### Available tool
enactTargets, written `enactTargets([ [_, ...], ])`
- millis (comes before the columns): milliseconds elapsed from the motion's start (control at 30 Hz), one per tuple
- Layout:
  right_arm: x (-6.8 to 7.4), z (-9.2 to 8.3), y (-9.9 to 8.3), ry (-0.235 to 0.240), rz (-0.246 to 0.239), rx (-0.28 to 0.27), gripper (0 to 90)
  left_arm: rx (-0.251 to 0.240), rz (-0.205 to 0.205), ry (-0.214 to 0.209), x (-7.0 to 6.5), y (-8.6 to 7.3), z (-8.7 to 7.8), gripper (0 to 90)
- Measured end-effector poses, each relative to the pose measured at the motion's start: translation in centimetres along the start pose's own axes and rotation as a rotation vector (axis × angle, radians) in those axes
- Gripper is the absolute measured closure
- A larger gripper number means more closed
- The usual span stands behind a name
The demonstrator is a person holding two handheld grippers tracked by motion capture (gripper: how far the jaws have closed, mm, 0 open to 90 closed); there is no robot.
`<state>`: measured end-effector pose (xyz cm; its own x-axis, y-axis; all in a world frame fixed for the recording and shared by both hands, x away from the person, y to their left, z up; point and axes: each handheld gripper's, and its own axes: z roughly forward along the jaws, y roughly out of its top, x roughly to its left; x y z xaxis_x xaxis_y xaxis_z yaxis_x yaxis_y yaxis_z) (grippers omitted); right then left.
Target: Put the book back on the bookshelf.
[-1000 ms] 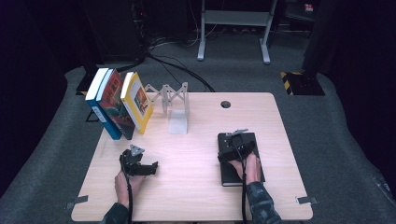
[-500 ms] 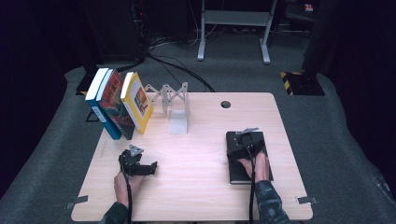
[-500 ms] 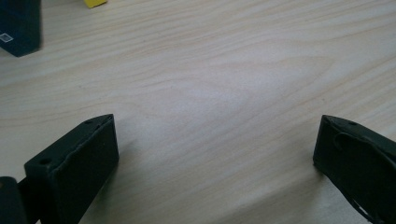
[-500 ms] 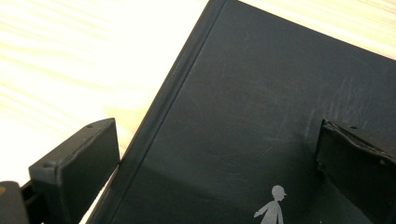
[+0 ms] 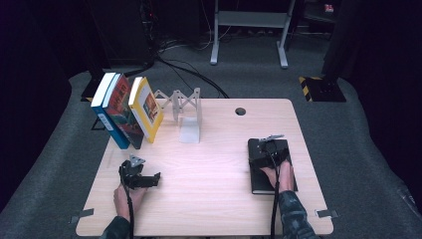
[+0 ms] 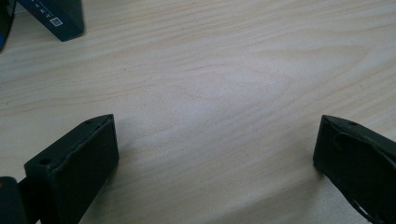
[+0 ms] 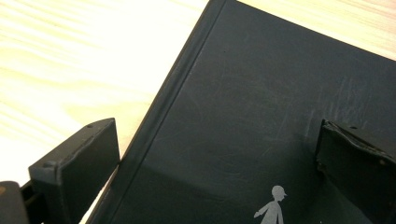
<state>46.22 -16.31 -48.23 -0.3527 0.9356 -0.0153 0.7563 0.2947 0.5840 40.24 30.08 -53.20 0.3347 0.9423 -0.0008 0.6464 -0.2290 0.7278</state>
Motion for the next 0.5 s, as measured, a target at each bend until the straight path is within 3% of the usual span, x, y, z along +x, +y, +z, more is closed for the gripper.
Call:
enactTargets([
  [67, -0.4, 0.1, 0.0, -0.002, -0.019, -0.003, 0.0, 0.0, 0.0, 0.0, 0.0, 0.0, 0.0, 0.0],
  [200, -1.0, 0.0, 0.1, 0.002, -0.003, 0.007, 0.0, 0.0, 0.0, 0.0, 0.0, 0.0, 0.0, 0.0],
  [500, -2.6, 0.4, 0.4, -0.017, -0.017, -0.006, 0.1, -0.001, 0.001, 0.002, 0.0, 0.0, 0.0, 0.0],
])
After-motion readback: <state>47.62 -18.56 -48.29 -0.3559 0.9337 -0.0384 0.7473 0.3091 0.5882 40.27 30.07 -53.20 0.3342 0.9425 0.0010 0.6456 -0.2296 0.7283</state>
